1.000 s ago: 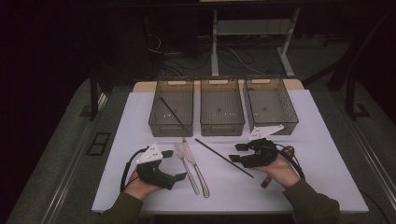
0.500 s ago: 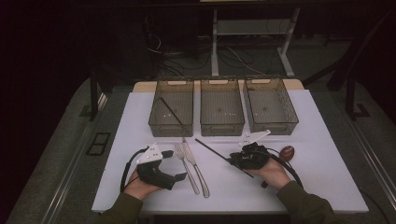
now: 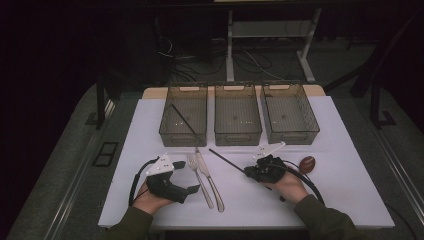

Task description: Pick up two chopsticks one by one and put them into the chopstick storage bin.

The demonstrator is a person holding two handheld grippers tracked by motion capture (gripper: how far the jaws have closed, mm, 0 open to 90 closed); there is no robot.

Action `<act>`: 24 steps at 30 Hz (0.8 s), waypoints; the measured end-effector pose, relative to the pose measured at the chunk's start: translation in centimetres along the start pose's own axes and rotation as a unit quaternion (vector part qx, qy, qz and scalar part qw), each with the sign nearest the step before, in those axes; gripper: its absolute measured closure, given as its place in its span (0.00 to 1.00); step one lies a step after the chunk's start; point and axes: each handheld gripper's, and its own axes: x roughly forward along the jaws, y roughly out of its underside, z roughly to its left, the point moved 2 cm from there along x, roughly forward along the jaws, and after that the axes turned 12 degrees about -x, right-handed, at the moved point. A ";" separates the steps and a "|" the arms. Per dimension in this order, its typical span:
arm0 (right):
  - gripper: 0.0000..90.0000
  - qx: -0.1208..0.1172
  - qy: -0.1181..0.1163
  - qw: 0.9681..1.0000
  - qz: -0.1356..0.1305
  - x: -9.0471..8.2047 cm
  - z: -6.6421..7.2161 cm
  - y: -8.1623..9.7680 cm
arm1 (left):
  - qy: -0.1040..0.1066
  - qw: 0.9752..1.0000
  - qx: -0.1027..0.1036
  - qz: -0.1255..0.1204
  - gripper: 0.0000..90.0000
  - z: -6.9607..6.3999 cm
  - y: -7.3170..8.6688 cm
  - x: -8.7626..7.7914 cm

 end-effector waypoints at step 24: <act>0.95 0.030 0.002 0.999 -0.024 -2.2 -0.6 -0.3 | 0.000 1.000 0.001 -0.001 0.03 -0.1 0.0 0.1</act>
